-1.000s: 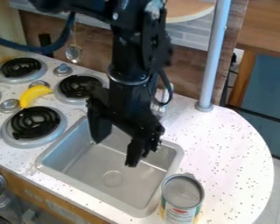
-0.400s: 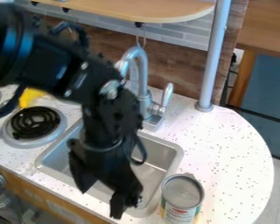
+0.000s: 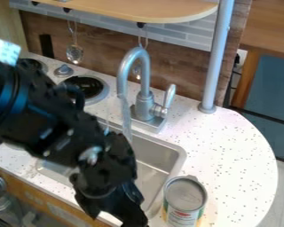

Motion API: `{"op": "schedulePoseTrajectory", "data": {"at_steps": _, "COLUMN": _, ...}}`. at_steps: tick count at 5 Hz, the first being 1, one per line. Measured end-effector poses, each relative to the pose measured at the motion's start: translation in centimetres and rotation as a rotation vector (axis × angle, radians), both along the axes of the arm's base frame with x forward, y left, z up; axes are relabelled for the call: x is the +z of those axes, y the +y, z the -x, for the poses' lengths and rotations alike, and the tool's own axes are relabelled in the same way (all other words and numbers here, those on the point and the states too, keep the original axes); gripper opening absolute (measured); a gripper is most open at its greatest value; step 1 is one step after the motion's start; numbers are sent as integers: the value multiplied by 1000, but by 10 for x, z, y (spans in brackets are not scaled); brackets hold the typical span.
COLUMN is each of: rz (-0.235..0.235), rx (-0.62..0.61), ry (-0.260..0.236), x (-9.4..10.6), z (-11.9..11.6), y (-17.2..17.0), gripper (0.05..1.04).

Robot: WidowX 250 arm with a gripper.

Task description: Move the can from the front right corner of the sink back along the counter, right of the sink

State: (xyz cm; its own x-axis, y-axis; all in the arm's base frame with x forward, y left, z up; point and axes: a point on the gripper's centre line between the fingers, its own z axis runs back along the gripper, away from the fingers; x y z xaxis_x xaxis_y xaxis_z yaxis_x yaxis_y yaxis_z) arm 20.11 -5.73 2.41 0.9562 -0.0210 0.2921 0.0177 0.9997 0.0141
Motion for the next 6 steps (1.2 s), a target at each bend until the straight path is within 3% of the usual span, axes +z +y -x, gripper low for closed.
{"op": "schedulePoseTrajectory", "data": {"at_steps": 2, "rz": 55, "rx": 6, "ry": -47, "x": -45, "z": -16, "y": -16, "gripper": 999}}
{"op": "schedulePoseTrajectory", "data": {"at_steps": 3, "rz": 83, "rx": -14, "ry": -78, "x": -52, "z": -25, "y": -24, "gripper": 999}}
{"op": "schedulePoseTrajectory", "data": {"at_steps": 6, "rz": 32, "rx": -119, "ry": -124, "x": -64, "z": -58, "y": -70, "gripper": 999}}
